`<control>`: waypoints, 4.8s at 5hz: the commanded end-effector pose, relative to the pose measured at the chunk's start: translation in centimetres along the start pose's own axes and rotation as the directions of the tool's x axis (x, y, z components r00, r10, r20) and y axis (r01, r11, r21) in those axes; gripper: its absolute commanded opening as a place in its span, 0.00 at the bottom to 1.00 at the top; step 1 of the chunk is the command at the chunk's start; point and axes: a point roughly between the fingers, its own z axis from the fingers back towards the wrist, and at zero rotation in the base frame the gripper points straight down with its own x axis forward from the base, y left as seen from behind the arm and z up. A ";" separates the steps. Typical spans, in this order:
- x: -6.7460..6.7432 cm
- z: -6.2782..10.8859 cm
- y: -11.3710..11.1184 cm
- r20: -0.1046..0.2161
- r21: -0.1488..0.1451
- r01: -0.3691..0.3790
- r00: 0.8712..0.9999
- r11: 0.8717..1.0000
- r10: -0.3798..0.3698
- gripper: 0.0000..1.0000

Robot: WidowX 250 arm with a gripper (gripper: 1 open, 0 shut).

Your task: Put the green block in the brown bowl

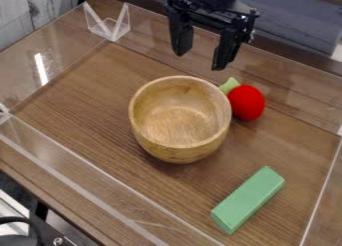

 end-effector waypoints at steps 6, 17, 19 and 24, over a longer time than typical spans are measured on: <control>-6.9 -6.7 -13.3 -0.001 -0.022 0.023 1.000 0.999 -0.023 1.00; -5.5 -7.6 -10.3 0.140 -0.034 0.063 0.988 0.997 -0.057 1.00; -6.6 -6.9 -10.4 0.125 -0.037 0.043 0.991 0.998 -0.038 1.00; -7.6 -9.5 -10.1 0.083 -0.053 -0.064 0.994 0.997 0.068 0.00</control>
